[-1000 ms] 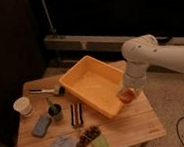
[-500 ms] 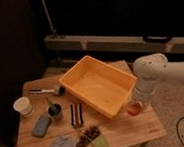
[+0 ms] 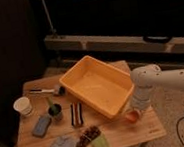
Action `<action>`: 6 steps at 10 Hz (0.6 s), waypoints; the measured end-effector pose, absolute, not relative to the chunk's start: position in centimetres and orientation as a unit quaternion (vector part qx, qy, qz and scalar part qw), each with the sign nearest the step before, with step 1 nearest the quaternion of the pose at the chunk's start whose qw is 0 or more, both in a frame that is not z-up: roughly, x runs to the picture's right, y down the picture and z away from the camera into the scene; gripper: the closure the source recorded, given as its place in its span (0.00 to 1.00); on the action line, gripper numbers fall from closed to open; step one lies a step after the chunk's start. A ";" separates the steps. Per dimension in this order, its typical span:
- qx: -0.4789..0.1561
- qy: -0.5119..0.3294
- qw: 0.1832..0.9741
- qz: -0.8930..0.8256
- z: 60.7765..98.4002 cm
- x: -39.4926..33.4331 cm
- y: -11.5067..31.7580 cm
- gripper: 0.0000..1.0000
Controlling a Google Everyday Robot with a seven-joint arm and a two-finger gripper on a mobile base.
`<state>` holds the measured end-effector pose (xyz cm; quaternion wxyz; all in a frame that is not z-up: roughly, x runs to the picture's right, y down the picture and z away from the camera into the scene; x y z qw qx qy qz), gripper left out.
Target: Place apple in table surface
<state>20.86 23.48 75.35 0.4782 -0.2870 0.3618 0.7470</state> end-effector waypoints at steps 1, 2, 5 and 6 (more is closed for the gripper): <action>-0.287 0.369 0.479 0.743 75.6 20.9 24.0 0.89; -0.285 0.371 0.482 0.740 75.9 20.8 24.3 0.81; -0.285 0.349 0.487 0.748 76.0 20.5 23.9 0.48; -0.288 0.345 0.491 0.747 76.2 19.9 23.7 0.41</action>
